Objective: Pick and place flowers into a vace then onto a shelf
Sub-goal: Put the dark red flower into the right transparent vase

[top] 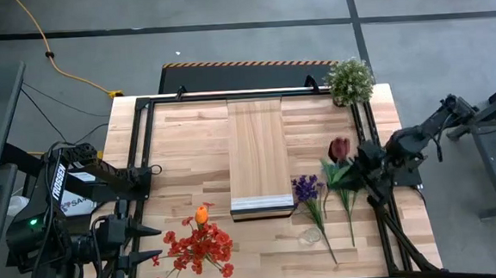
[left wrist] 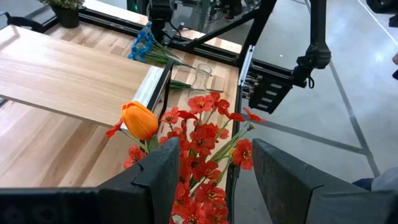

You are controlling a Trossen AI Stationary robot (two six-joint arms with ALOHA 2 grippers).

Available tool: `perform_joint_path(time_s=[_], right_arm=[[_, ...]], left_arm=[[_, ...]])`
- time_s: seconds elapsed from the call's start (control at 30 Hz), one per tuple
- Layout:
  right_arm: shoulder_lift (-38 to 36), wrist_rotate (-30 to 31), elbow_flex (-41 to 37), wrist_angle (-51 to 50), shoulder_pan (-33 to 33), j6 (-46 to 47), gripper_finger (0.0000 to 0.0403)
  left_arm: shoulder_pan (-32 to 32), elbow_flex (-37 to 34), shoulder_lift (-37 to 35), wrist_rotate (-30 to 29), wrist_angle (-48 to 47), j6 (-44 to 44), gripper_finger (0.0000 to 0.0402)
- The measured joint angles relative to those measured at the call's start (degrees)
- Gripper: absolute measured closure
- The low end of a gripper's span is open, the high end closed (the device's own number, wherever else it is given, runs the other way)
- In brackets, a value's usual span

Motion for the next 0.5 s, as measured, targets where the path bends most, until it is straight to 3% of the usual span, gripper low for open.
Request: perform_joint_path(time_s=[0.5], right_arm=[[12.1, 1.5, 0.0, 5.8, 6.0, -7.9, 0.0402]], left_arm=[[0.0, 0.0, 0.0, 0.1, 0.1, 0.0, 0.0169]])
